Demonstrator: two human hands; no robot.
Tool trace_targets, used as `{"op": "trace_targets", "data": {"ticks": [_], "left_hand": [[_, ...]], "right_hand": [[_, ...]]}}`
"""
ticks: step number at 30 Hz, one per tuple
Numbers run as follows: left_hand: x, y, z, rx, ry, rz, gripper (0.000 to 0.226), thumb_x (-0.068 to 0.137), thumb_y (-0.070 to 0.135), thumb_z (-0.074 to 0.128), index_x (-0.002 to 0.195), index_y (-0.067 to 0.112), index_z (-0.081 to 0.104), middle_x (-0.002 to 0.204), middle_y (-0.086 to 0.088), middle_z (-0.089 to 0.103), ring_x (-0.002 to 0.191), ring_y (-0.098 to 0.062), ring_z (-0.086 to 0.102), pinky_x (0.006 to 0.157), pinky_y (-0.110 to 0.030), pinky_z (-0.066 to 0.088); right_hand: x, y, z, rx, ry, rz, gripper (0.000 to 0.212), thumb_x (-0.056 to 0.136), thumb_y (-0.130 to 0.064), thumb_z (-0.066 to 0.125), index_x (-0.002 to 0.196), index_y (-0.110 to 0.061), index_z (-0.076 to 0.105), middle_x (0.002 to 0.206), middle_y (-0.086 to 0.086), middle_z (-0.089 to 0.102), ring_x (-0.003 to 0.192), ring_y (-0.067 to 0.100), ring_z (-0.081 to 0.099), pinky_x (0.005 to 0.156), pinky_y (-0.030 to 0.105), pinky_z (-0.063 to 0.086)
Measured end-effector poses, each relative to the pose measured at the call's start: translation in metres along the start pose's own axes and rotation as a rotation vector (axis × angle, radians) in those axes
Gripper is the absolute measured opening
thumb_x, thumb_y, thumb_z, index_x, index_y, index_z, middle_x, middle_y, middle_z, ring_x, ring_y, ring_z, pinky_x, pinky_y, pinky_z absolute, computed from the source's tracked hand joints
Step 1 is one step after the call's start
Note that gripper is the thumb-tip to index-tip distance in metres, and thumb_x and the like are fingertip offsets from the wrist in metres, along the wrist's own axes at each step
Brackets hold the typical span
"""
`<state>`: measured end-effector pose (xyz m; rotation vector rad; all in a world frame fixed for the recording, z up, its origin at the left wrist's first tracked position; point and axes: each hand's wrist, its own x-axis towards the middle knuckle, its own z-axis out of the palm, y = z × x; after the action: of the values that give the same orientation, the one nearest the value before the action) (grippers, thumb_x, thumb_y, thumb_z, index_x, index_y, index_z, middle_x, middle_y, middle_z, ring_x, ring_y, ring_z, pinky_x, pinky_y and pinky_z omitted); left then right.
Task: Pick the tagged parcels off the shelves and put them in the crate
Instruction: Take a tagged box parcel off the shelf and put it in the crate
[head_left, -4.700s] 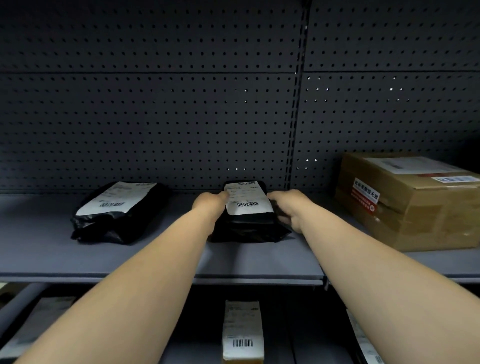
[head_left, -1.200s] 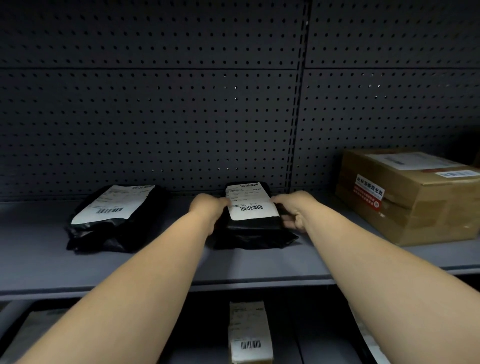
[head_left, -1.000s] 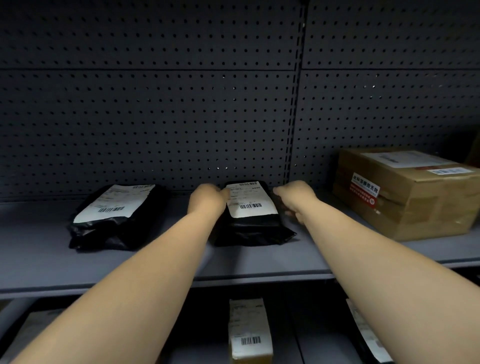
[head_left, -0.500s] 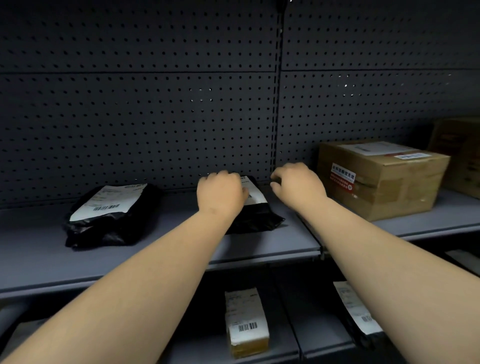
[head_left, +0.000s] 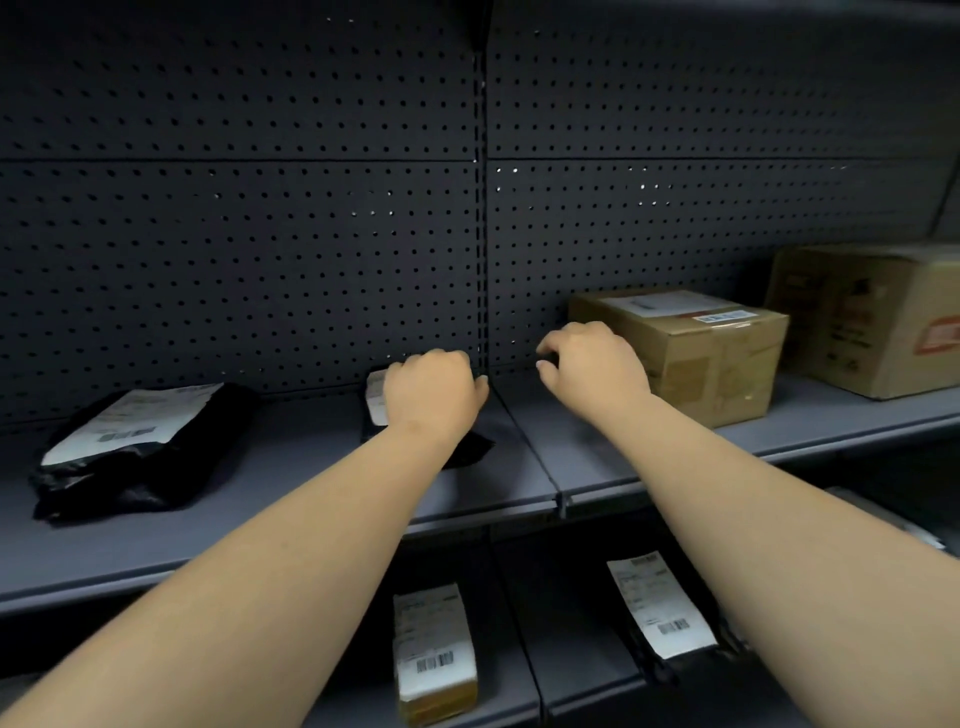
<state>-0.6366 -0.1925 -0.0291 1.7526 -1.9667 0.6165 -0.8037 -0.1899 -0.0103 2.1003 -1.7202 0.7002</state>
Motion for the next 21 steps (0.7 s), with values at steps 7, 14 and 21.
{"op": "trace_targets", "data": {"ticks": [7,14,21], "left_hand": [[0.014,0.056,-0.006,-0.023,-0.046,-0.05,0.036,0.093,0.045,0.045,0.094,0.014,0.063,0.086,-0.006,0.066,0.079,-0.026,0.06,0.07,-0.033,0.038],[0.026,0.126,-0.012,-0.118,-0.09,-0.142,0.04,0.093,0.049,0.044,0.094,0.014,0.062,0.08,-0.006,0.065,0.07,-0.025,0.059,0.063,-0.031,0.044],[0.028,0.187,-0.018,-0.265,-0.095,-0.29,0.042,0.092,0.051,0.045,0.097,0.014,0.065,0.082,-0.006,0.065,0.074,-0.026,0.06,0.06,-0.031,0.047]], "right_hand": [[-0.002,0.062,-0.02,0.0,0.017,-0.008,0.031,0.091,-0.033,0.05,0.115,-0.02,0.064,0.114,0.007,0.063,0.108,0.028,0.052,0.084,0.035,0.044],[-0.006,0.138,-0.041,0.007,0.022,0.002,0.032,0.091,-0.033,0.048,0.115,-0.018,0.063,0.115,0.007,0.063,0.11,0.028,0.051,0.087,0.037,0.044],[-0.021,0.207,-0.053,0.05,0.017,0.047,0.033,0.093,-0.034,0.047,0.121,-0.02,0.06,0.123,0.006,0.06,0.114,0.027,0.049,0.09,0.04,0.045]]}}
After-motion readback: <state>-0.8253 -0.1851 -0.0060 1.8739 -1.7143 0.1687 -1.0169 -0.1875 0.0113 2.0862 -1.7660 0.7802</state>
